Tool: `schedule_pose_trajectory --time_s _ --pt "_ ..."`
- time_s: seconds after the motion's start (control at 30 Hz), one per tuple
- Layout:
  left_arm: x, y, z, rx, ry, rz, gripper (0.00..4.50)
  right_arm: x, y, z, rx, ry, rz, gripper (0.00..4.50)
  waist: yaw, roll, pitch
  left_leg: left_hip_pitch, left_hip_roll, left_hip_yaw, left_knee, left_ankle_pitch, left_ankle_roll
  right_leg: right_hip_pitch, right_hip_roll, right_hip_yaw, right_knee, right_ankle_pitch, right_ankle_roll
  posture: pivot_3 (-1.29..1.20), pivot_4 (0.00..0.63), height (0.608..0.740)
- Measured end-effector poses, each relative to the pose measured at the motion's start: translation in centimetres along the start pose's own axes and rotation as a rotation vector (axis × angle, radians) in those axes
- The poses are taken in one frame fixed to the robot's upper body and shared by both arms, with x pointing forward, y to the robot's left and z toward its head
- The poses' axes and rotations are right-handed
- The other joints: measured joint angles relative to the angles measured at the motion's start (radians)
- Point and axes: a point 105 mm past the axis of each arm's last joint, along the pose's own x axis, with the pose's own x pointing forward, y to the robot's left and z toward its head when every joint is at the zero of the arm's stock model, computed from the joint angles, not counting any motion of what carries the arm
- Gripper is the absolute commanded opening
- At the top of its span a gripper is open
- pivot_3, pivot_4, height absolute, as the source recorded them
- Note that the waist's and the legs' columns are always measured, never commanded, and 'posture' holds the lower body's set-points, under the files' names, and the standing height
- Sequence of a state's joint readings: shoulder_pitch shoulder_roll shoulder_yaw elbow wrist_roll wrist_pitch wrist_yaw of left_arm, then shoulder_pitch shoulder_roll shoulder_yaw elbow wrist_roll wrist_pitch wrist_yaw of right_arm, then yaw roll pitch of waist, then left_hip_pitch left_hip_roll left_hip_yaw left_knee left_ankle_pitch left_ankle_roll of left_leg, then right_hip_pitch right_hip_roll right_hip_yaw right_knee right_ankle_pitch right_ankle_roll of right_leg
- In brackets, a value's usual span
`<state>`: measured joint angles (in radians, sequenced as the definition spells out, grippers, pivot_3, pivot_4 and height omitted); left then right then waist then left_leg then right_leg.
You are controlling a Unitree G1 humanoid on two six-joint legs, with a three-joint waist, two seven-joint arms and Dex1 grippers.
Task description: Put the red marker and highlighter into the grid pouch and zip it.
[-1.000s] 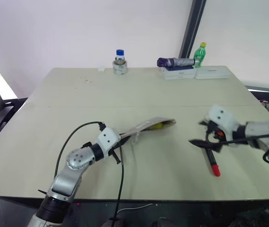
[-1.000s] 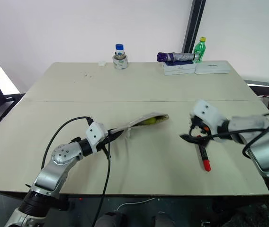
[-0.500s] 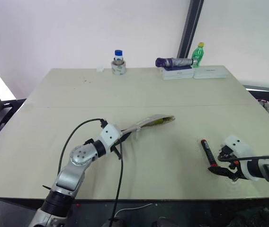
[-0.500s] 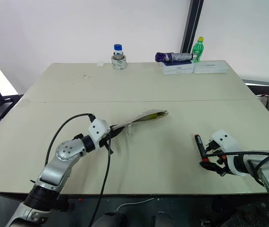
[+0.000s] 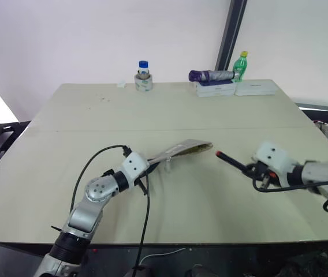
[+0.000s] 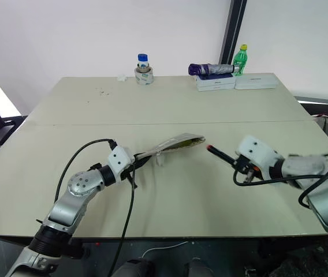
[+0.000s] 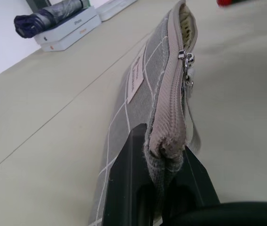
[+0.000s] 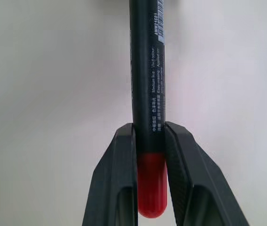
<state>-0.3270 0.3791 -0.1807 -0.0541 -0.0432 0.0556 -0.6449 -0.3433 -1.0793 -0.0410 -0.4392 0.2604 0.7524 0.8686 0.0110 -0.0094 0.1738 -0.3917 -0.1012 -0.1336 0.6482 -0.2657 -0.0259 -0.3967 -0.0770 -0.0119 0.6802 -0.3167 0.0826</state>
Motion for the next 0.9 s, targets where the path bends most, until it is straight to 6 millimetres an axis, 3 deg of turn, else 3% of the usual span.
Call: schedule_pose_trajectory --time_s 0.07,0.27,0.67,0.9 --pt "0.0 -0.1 0.0 0.008 0.001 -0.004 0.0 0.3 0.2 1.1 -0.04 -0.02 0.022 0.31 0.003 -0.001 0.0 0.0 0.0 0.0 0.0 0.0 0.0 0.0 0.0 0.0 -0.001 0.0 0.0 0.0 0.15 0.74" --pt "0.1 -0.1 0.0 0.014 0.002 -0.005 0.0 1.7 1.5 1.2 -0.114 0.017 0.092 0.31 0.003 -0.001 0.0 -0.001 -0.001 0.0 0.0 0.001 -0.002 0.0 -0.001 0.0 -0.002 0.0 0.0 0.0 0.15 0.74" --pt "0.4 -1.0 0.0 0.018 0.003 -0.039 0.0 3.0 0.6 -0.1 -0.197 0.1 0.066 0.31 0.002 -0.001 0.0 -0.001 -0.001 0.0 0.0 0.001 -0.002 0.0 -0.001 0.0 -0.002 0.0 0.0 0.0 0.15 0.74" --pt "0.3 -1.4 0.0 0.062 0.012 -0.071 0.0 4.1 1.0 1.1 -0.34 0.081 0.077 0.31 0.001 -0.001 0.0 -0.001 -0.001 0.0 0.0 0.001 -0.002 0.0 -0.001 0.0 -0.002 0.0 0.0 0.0 0.15 0.74"
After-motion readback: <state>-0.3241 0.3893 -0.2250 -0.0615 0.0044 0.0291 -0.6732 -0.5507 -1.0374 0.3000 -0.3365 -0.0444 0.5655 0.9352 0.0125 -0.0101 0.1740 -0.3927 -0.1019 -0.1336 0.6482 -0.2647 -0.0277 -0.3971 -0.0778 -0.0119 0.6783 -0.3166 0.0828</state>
